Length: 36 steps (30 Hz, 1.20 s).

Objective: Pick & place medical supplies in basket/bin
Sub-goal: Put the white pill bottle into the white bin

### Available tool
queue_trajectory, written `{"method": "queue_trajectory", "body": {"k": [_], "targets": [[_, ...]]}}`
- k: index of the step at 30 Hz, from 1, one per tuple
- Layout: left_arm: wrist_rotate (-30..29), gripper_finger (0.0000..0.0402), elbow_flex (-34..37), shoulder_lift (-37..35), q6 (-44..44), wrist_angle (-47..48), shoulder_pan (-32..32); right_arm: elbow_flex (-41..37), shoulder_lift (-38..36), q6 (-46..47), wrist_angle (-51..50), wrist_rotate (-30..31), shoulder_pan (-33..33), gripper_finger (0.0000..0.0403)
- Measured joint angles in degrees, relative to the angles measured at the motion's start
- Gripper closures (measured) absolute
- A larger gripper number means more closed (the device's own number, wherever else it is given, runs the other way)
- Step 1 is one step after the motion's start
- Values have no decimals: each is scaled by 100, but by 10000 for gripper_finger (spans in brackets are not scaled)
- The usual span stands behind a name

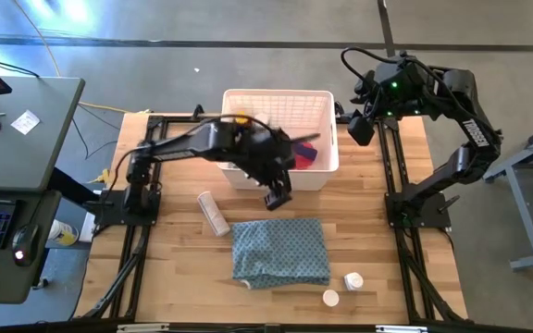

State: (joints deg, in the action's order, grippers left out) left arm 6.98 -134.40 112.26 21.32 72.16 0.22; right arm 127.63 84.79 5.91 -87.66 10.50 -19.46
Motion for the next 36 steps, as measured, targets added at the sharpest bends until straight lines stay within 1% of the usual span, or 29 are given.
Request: {"method": "queue_trajectory", "body": {"k": [4,10,13,17,19,21,25,27,36], "targets": [[3,67,3,168,209,-2,-124,0,0,0,0,-120,-2,171],[7,67,3,608,1130,129,-98,0,0,0,-2,-338,-2,171],[112,67,-6,845,1920,233,-51,0,0,0,-2,-414,-1,171],[114,67,1,1141,3042,365,-12,0,0,0,-3,-503,-2,171],[119,67,1,1221,3408,431,25,0,0,2,-4,-511,0,171],[49,67,-6,1284,3557,428,25,0,0,0,-4,-510,-1,171],[-522,67,-6,1400,3672,471,40,0,0,0,-4,-509,-2,171],[-706,67,-6,1437,3781,479,86,0,0,0,-4,-509,-2,171],[-954,67,-8,1439,3867,456,500,0,0,-96,-15,-511,-2,171]]}}
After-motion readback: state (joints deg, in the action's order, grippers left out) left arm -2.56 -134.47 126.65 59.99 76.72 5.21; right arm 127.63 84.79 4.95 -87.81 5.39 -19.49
